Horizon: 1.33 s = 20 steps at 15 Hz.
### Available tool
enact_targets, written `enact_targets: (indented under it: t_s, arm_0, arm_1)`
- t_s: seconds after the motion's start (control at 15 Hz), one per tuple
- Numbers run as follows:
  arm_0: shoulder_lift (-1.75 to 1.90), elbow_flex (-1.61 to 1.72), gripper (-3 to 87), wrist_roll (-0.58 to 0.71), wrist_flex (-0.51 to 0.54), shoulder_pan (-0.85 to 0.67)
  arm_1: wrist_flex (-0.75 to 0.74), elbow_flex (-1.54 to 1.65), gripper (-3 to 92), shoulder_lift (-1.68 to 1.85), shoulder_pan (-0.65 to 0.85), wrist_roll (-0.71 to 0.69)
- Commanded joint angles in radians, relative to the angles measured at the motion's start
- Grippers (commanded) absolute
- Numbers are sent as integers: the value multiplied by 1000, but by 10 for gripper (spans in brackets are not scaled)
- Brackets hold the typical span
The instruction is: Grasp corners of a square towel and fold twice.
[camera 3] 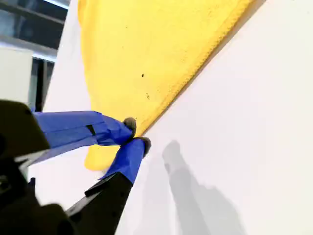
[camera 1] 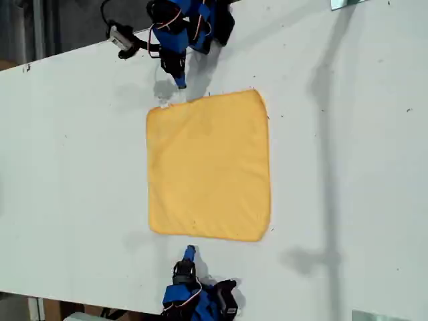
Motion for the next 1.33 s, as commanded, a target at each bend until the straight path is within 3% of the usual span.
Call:
enact_targets:
  t_s: [0.0, 0.13, 0.4, 0.53, 0.67, 0.8, 0.93, 1.27]
  arm_0:
    - [6, -57, -8, -224, 15, -179]
    - [6, -46, -13, -233, 6, -183]
    - [6, -34, 62, -239, -5, -184]
    - [6, -21, 81, -216, -41, -167]
    - [6, -8, 68, -224, -81, -160]
    - [6, -6, 62, -233, -71, -158]
    - [6, -8, 62, -227, -69, -160]
    - [6, -11, 54, -229, -63, -156]
  arm_1:
    - [109, -94, 16, -3, -57, 184]
    - [49, -41, 2, -5, -91, 169]
    - [25, -26, 66, -5, -89, 123]
    - [-112, -20, 122, -31, -201, 58]
    - [-196, -276, 150, -422, -318, 8]
    - [-210, -618, 175, -1098, -479, -23]
    - [-179, -845, 181, -1488, -615, -18]
    - [21, -942, 245, -1674, -850, 170]
